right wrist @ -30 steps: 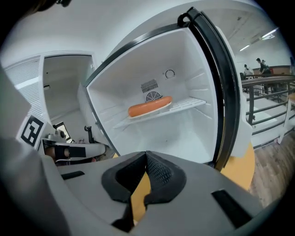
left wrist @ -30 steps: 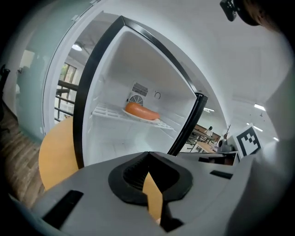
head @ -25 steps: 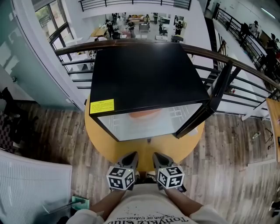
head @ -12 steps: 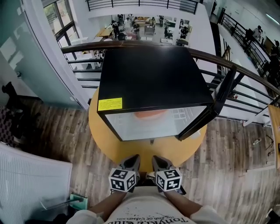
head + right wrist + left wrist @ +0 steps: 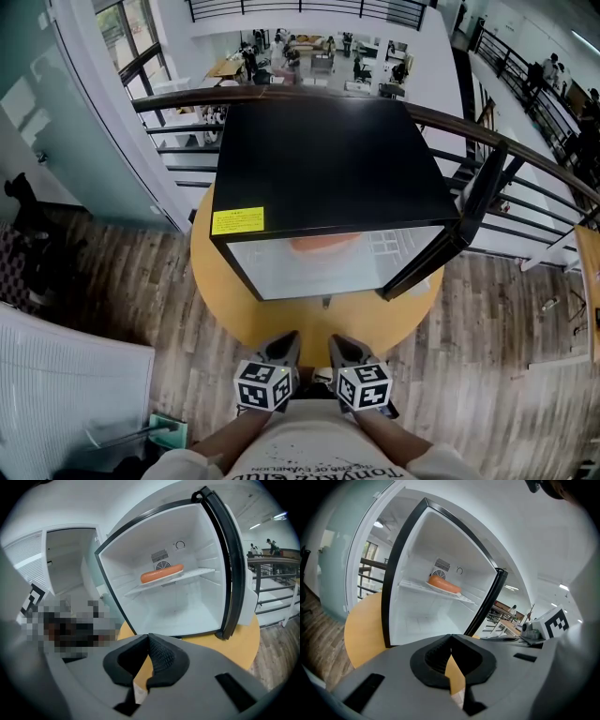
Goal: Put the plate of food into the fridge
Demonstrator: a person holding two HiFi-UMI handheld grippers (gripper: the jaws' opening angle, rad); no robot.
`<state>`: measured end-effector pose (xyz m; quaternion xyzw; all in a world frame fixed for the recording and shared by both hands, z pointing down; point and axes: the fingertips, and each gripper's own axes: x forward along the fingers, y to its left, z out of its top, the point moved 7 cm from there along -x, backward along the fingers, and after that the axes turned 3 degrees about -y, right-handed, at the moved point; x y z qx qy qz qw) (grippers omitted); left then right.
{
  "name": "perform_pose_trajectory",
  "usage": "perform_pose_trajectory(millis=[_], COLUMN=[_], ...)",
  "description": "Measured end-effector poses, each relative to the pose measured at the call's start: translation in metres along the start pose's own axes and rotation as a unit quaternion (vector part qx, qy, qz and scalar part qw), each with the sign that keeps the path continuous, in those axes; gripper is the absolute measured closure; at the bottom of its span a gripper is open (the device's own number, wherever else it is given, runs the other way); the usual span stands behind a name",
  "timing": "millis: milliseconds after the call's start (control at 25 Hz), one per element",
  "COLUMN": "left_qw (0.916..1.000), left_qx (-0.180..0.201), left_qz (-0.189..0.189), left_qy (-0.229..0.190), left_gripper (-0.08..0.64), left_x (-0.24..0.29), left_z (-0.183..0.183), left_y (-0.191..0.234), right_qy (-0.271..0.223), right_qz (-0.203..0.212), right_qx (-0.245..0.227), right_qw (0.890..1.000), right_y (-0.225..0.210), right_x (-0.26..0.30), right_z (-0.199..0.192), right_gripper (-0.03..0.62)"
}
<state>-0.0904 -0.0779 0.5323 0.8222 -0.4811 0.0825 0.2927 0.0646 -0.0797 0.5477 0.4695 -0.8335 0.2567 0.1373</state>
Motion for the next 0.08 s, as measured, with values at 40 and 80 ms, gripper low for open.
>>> perform_pose_trajectory(millis=[40, 80], left_qw=[1.0, 1.0], left_qx=[-0.001, -0.001], left_qz=[0.0, 0.001], left_qy=[0.0, 0.0], left_gripper=[0.535, 0.535], left_x=[0.0001, 0.0002], left_z=[0.0002, 0.0003], left_y=[-0.0001, -0.0001], right_qy=[0.0, 0.0], right_qz=[0.0, 0.0], right_qx=[0.0, 0.0], right_qw=[1.0, 1.0], right_y=[-0.0002, -0.0005], right_x=[-0.0003, -0.0005], right_z=[-0.0001, -0.0002], right_gripper=[0.566, 0.566])
